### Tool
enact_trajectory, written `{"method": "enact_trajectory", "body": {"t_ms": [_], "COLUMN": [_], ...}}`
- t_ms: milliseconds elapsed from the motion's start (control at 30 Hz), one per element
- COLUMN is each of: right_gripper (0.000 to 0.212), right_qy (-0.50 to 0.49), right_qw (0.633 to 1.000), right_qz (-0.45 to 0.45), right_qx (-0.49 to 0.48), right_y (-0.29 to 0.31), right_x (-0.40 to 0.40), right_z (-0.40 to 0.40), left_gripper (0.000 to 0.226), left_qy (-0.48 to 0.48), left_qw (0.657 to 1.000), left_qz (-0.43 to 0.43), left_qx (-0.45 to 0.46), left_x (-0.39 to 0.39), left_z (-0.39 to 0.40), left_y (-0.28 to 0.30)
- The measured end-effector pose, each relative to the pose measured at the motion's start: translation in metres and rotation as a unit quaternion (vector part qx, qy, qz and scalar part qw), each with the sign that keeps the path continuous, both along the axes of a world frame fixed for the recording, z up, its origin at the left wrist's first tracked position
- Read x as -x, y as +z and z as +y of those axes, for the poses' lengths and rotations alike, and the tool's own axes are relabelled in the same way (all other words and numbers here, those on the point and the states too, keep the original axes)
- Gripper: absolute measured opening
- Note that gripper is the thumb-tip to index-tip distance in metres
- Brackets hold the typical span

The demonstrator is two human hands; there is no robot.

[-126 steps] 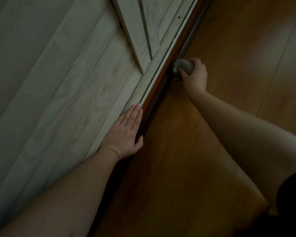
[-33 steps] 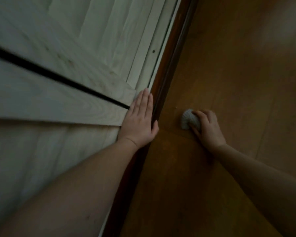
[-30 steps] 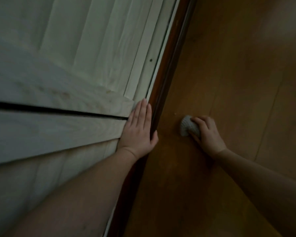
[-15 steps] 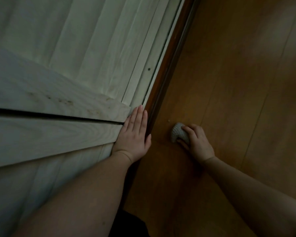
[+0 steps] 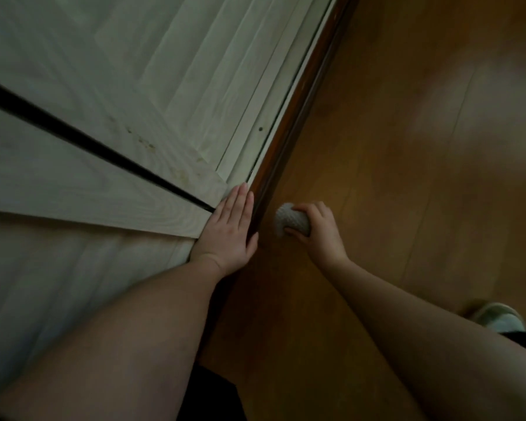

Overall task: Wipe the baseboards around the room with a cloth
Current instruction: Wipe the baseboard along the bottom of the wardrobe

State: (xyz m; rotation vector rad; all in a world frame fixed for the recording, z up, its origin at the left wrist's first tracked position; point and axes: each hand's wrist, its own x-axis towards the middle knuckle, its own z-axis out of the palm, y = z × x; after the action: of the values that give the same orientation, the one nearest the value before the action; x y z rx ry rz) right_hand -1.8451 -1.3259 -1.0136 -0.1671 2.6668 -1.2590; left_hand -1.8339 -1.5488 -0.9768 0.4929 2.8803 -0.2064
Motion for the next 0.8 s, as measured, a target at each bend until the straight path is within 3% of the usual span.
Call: {"method": "enact_trajectory", "body": {"t_ms": [500,800], "right_gripper": [0.06,0.042], "right_qy": [0.05,0.051], "right_qw": [0.998,0.998], "right_qz": [0.042,0.029], "right_qx": [-0.012,-0.027], "right_y": [-0.059,-0.049], "right_x": [0.018,0.03], "right_z": [-0.001,-0.003], "left_gripper": [0.079,0.078], "left_qy": [-0.014,-0.006], "left_qw": [0.999,1.0], "left_qz": [0.034,0.028], "left_qx": [-0.002,0.004], "left_x": [-0.002,-0.003], "left_z": [0.002,0.004], "left_y": [0.001,0.005]}}
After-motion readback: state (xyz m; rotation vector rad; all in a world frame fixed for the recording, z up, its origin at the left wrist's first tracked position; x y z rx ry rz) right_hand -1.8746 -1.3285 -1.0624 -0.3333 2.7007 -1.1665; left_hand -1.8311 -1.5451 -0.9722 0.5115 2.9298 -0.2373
